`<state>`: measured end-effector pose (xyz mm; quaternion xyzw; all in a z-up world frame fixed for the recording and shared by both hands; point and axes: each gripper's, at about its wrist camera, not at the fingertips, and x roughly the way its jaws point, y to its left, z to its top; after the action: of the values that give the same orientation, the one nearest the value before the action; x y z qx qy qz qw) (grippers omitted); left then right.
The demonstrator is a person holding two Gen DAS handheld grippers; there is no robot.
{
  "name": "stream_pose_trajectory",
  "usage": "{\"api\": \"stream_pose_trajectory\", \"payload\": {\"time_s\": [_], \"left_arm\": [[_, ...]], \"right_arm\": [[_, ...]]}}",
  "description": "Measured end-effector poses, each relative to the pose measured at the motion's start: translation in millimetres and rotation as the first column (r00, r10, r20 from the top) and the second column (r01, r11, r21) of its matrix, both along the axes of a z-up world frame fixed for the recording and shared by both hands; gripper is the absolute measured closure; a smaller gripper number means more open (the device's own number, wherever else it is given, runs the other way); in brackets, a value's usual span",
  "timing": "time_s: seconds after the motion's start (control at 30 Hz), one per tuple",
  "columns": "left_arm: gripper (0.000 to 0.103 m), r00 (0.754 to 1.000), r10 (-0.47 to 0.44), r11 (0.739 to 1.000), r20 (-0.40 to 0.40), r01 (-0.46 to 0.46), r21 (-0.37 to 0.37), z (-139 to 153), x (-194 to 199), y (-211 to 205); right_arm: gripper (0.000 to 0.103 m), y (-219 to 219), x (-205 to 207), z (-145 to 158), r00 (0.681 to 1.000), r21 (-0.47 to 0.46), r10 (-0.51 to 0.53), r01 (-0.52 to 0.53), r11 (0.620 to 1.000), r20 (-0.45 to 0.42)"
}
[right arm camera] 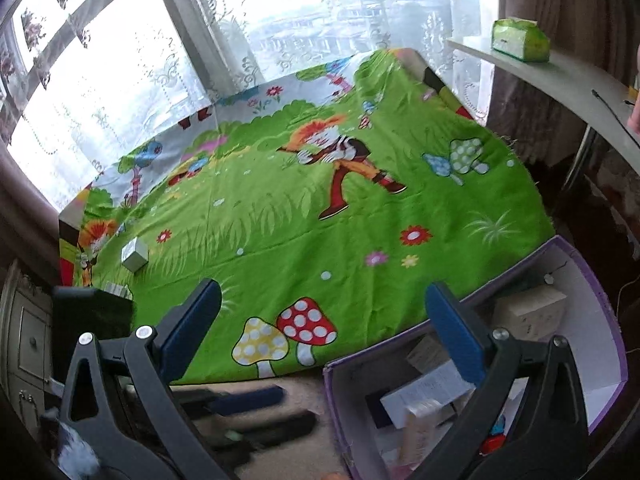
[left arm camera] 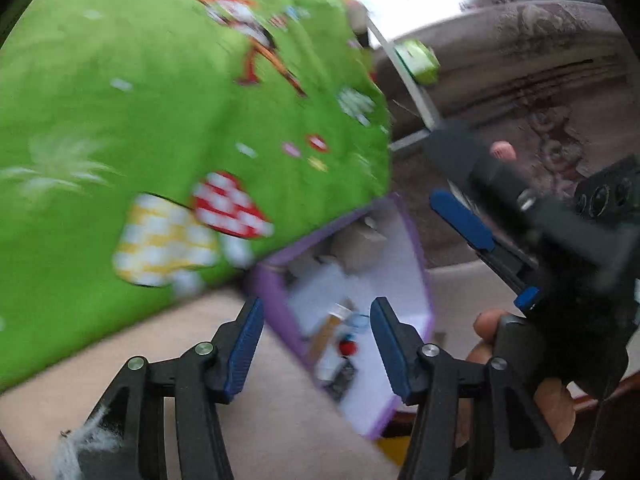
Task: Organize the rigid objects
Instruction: 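Carry the dental box into the purple box and open the left tool, then grasp the white plastic holder with the left tool while the right tool grasps the white cube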
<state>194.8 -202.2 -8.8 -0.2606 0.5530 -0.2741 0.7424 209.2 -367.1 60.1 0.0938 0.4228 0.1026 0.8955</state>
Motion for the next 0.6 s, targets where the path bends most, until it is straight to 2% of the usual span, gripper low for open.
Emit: {"api": "stream_pose_trajectory", "payload": {"time_s": [0.13, 0.23, 0.3, 0.33, 0.37, 0.43, 0.47, 0.6], "left_arm": [[0.042, 0.988, 0.123, 0.981, 0.097, -0.135, 0.137, 13, -7, 58], [0.038, 0.96, 0.204, 0.932, 0.191, -0.25, 0.261, 25, -14, 106], [0.034, 0.935, 0.25, 0.879, 0.249, -0.328, 0.348, 28, -17, 140], [0.03, 0.922, 0.266, 0.838, 0.283, -0.366, 0.404, 31, -20, 157], [0.028, 0.914, 0.273, 0.813, 0.3, -0.386, 0.437, 32, -21, 171], [0.018, 0.9, 0.281, 0.742, 0.334, -0.424, 0.519, 32, -22, 193], [0.017, 0.9, 0.275, 0.709, 0.338, -0.427, 0.562, 32, -23, 207], [0.014, 0.903, 0.283, 0.638, 0.325, -0.43, 0.639, 20, -18, 242]], "right_arm": [[0.001, 24, 5, -7, 0.998, -0.022, 0.059, -0.06, 0.998, -0.013], [0.001, 50, 12, -12, 0.993, -0.03, 0.119, -0.119, 0.992, -0.024], [0.001, 73, 18, -14, 0.986, -0.052, 0.165, -0.166, 0.985, -0.028], [0.001, 81, 20, -14, 0.983, -0.059, 0.181, -0.183, 0.981, -0.03], [0.001, 94, 23, -14, 0.978, -0.065, 0.208, -0.21, 0.976, -0.031], [0.001, 116, 29, -15, 0.968, -0.078, 0.249, -0.251, 0.965, -0.032], [0.001, 126, 32, -15, 0.963, -0.083, 0.267, -0.269, 0.96, -0.035], [0.001, 164, 41, -13, 0.945, -0.079, 0.326, -0.328, 0.942, -0.034]]}}
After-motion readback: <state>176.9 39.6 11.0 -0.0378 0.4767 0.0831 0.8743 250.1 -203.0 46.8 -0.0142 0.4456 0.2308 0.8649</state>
